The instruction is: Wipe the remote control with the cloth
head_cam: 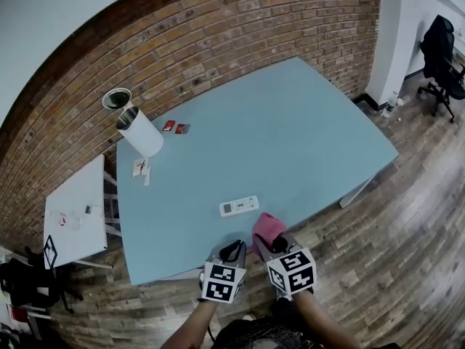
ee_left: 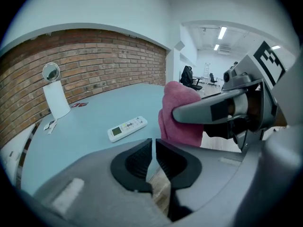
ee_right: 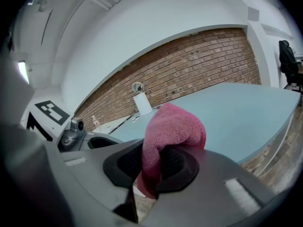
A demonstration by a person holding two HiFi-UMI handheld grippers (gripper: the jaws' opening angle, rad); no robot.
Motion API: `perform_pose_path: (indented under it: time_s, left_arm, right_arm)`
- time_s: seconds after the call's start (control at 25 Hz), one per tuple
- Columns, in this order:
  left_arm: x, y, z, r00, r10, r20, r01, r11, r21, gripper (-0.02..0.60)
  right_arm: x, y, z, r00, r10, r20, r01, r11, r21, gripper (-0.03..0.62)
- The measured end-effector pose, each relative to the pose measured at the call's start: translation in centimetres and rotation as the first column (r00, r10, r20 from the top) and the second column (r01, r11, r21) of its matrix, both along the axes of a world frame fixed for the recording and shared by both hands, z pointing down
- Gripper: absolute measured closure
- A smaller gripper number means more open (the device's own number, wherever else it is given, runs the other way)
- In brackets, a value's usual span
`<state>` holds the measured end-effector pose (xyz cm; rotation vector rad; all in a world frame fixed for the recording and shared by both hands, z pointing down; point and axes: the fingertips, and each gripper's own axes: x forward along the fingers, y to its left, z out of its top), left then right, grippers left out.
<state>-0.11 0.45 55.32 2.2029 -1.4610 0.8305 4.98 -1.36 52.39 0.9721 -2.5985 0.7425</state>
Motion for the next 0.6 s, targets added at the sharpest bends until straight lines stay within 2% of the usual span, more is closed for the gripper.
perform_pose_path:
  time_s: [0.04,0.12,0.32,0.44,0.6]
  left_arm:
    - [-0.3,-0.5,0.1,1.0,0.005,0.0,-0.005,1.0,0.0,0.546]
    - [-0.7,-1.4,0.3,1.0,0.017,0.011,-0.017,1.0,-0.004,0.543]
    - [-1.3,-4.0,0.5,0.986,0.127,0.109,-0.126,0.992,-0.015,0.49]
    - [-1.7,-5.9,1.2,0.957,0.229,0.177,-0.225,0.973,-0.044,0.457]
    - [-1.8,-7.8,2.1,0.895,0.364,0.258,-0.346,0.931,-0.112,0.406]
  right_arm:
    - [0.1,-0.2,0.1,1.0,-0.002,-0.001,0.002,1.0,-0.002,0.531]
    - [0.2,-0.6,0.3,1.0,-0.004,-0.004,0.004,1.0,-0.004,0.531]
    - [0.4,-1.8,0.4,1.0,0.006,-0.006,-0.006,1.0,-0.005,0.531]
    - [0.6,-2.9,0.5,1.0,0.022,-0.013,-0.022,1.0,0.0,0.531]
    - [1.0,-4.9,0.1,0.998,0.057,-0.021,-0.057,0.998,0.014,0.531]
